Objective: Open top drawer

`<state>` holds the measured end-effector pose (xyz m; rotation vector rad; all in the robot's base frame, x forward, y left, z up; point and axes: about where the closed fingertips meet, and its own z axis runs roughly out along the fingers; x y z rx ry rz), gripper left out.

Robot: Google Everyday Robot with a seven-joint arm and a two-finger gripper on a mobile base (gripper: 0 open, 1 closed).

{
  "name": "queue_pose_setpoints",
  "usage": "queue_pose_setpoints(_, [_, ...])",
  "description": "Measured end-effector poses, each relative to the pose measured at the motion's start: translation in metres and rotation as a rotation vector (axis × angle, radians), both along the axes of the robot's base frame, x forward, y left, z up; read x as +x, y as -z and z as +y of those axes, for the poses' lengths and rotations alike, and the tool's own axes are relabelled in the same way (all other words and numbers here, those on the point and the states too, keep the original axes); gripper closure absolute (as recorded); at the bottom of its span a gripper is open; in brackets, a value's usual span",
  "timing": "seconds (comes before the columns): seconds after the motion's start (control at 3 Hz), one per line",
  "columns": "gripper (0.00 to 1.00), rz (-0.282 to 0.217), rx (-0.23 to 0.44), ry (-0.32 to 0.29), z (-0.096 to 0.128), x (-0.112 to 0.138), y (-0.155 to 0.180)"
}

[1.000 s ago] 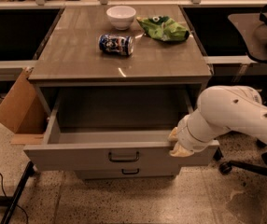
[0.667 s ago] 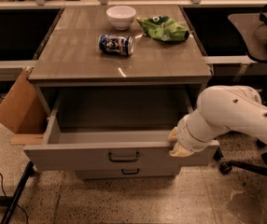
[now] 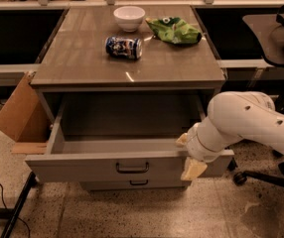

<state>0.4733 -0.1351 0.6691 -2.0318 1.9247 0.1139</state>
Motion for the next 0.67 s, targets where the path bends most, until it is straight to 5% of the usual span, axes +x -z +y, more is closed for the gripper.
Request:
queue_pose_setpoints(0.33, [0.00,-0.011,-0.016,-0.008,-0.011,0.003,-0.016])
queue_pose_setpoints(0.67, [0.00,-0.040,-0.036,-0.018,-0.032,0.012,-0.048])
